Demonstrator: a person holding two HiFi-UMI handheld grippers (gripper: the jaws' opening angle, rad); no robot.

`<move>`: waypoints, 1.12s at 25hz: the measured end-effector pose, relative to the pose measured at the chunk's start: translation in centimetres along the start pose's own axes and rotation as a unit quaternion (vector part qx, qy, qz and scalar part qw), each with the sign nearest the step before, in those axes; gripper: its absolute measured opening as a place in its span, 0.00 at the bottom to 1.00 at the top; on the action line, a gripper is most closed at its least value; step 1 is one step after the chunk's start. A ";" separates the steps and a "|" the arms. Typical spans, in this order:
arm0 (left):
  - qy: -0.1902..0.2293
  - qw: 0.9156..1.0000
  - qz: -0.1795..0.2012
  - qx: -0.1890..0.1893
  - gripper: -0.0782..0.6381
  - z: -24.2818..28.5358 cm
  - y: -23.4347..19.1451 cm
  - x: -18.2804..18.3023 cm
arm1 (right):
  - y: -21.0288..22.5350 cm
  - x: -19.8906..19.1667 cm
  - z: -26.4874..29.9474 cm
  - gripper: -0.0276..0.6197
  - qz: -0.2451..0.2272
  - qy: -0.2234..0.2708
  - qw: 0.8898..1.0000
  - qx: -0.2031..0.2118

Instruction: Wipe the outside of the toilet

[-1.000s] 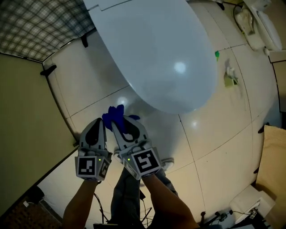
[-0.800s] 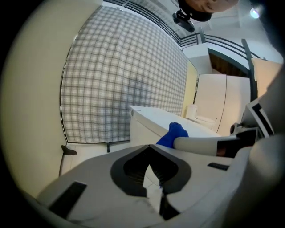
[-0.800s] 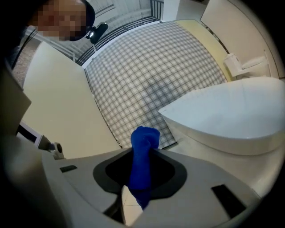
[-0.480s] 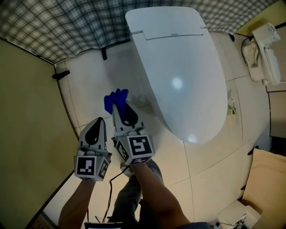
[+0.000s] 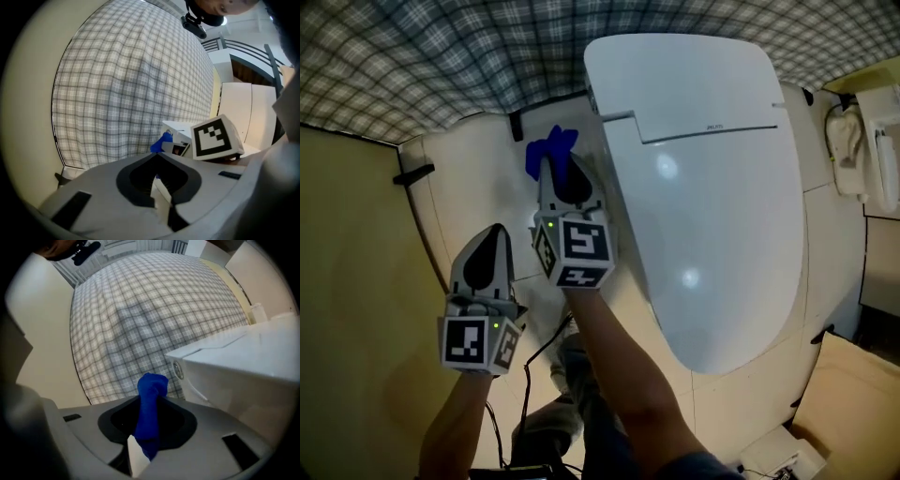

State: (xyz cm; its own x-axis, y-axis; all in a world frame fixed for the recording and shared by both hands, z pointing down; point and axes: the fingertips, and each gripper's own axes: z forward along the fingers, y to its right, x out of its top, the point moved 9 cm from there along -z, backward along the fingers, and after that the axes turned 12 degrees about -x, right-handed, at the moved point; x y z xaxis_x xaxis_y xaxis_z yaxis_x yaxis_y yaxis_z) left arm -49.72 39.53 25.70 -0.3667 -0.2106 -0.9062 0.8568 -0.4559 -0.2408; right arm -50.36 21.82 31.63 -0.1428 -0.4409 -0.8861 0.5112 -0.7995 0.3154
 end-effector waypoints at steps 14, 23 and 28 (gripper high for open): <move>-0.042 0.996 0.015 -0.074 0.12 2.2 -0.2 -3.8 | 4.8 -5.6 -5.1 0.19 -0.009 -0.018 0.997 -0.076; -0.042 0.988 0.026 -0.149 0.12 -4.2 6.3 -7.7 | 10.2 -9.7 -24.2 0.19 -0.022 -0.026 0.980 -0.195; -0.051 0.982 0.026 -0.181 0.12 -5.7 9.9 -9.3 | 11.3 -10.5 -28.6 0.19 -0.018 -0.020 0.974 -0.226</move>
State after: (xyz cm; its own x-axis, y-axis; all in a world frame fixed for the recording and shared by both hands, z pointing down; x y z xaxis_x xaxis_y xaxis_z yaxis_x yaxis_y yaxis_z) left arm -35.76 41.85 29.72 -0.3380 -0.3201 -0.8850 0.9411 -0.1086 -0.3201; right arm -18.80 29.10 34.79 -0.1953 -0.4392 -0.8769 0.8250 -0.5571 0.0952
